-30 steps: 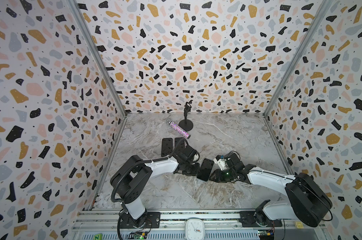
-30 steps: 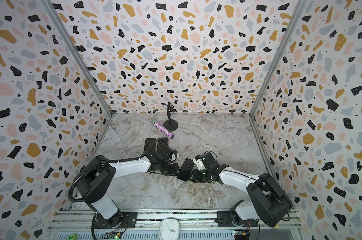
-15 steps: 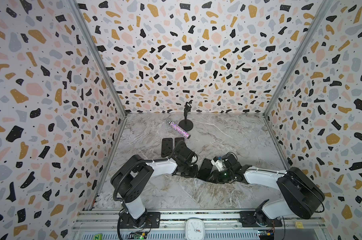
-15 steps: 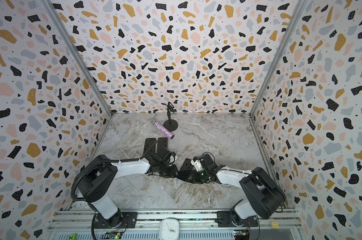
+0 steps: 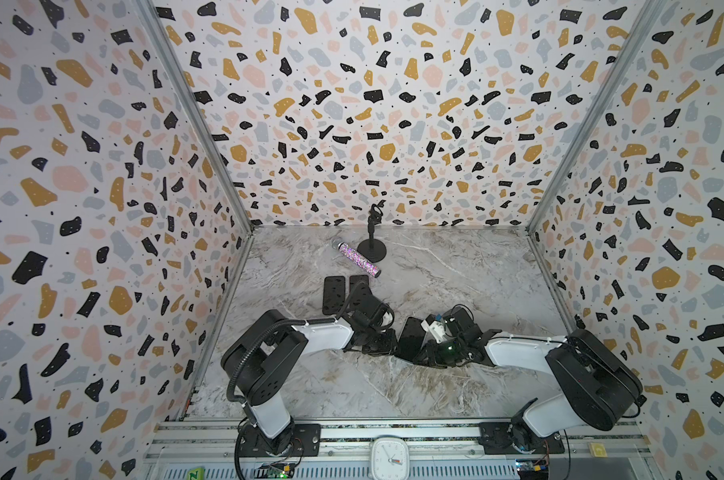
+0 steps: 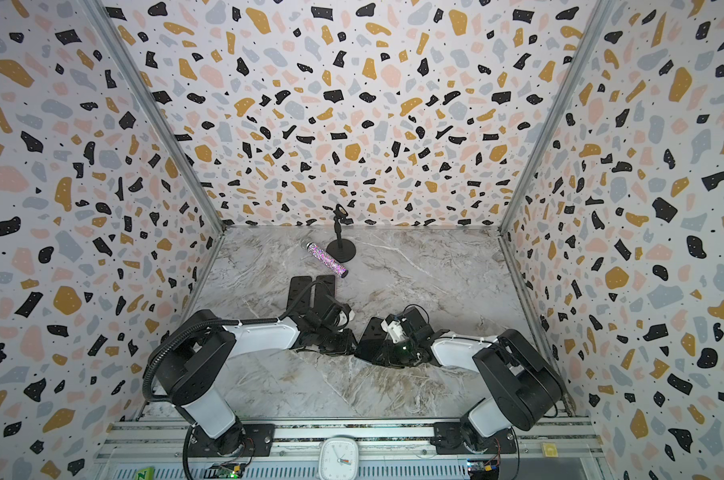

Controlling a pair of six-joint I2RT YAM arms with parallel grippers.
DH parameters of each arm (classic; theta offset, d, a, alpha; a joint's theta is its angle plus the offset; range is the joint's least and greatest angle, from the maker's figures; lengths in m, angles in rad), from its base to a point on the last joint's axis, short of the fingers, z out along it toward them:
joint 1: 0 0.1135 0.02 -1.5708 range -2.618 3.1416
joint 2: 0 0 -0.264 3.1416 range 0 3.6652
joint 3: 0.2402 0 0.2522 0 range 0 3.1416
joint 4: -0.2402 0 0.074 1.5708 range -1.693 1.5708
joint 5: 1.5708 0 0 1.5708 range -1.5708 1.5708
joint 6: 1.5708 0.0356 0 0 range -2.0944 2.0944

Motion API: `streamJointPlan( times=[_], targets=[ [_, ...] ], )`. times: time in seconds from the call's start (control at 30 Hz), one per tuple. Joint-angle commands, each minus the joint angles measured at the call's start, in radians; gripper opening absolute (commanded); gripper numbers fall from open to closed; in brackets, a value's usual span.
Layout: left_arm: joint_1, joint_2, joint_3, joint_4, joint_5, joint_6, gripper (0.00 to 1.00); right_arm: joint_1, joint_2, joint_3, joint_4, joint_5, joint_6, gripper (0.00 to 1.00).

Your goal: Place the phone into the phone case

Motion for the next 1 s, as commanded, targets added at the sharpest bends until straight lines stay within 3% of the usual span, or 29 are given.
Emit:
streamJointPlan(
  times=[0.0,0.7,0.87,0.97],
  targets=[
    [-0.004,0.023,-0.021,0.012,0.01,-0.008,0.29,0.013,0.028,-0.01,0.05,0.004,-0.01,0.19],
    [-0.006,0.017,-0.035,0.027,0.018,-0.015,0.29,0.015,0.04,0.011,-0.014,0.045,-0.02,0.1],
    [0.004,-0.047,-0.038,-0.034,0.002,0.021,0.32,-0.019,-0.115,0.024,-0.125,0.101,-0.038,0.19],
    [0.04,-0.063,-0.038,-0.049,0.0,0.046,0.4,-0.061,-0.167,0.023,-0.143,0.114,-0.047,0.33]
  ],
)
